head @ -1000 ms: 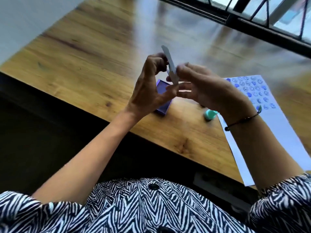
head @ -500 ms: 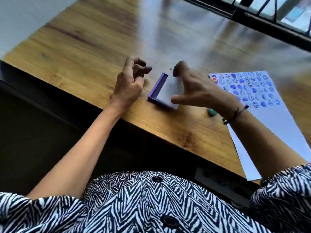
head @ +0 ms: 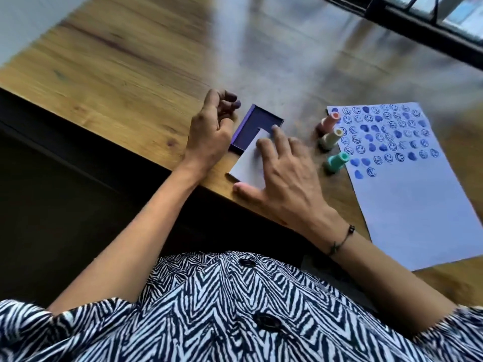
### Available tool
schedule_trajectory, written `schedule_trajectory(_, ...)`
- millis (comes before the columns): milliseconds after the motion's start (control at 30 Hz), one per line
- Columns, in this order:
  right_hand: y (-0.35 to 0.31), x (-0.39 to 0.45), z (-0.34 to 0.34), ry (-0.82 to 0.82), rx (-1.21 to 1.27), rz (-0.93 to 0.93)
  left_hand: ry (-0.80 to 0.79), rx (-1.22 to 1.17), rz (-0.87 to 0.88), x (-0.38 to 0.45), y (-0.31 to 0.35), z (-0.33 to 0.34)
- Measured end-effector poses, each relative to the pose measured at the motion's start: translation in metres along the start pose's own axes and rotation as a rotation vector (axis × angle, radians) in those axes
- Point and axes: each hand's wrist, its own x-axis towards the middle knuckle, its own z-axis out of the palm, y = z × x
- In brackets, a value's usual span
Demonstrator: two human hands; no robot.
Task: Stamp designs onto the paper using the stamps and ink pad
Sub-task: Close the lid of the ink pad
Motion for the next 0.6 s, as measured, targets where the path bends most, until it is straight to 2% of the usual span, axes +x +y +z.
schedule_trajectory(300,0.012,0.019,-0.015,0.157,0.072,-0.008,-0.029,0.001,-0.011,0.003,0.003,0.005)
schedule_trajectory(600,0.026,0.046,-0.016,0.053,0.275,-0.026,-0.030,0.060,-0.018,0.002,0.002,0.004)
